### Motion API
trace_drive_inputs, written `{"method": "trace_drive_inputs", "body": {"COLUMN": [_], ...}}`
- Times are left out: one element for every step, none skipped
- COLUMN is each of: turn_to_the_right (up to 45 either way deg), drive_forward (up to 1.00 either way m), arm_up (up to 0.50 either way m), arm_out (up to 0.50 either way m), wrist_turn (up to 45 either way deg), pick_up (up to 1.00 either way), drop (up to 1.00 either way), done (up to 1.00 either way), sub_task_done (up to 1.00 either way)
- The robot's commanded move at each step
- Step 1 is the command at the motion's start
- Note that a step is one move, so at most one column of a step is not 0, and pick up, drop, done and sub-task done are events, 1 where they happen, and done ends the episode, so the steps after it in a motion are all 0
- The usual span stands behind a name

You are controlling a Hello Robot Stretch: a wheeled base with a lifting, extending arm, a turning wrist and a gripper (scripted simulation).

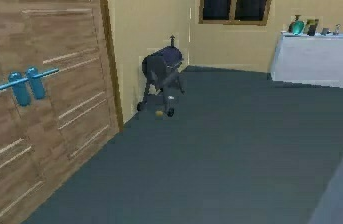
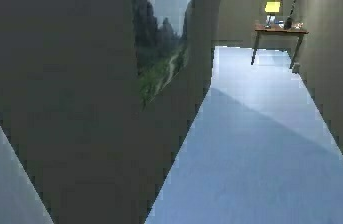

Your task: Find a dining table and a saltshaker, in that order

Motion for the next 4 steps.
{"method": "trace_drive_inputs", "body": {"turn_to_the_right": [0.0, 39.0, 0.0, 3.0], "drive_forward": [0.60, 0.00, 1.00, 0.00], "arm_up": [0.00, 0.00, 0.00, 0.00], "arm_out": [0.00, 0.00, 0.00, 0.00], "wrist_turn": [0.0, 0.0, 0.0, 0.0], "pick_up": [0.00, 0.00, 0.00, 0.00], "drop": [0.00, 0.00, 0.00, 0.00], "done": [0.00, 0.00, 0.00, 0.00], "sub_task_done": [0.00, 0.00, 0.00, 0.00]}}
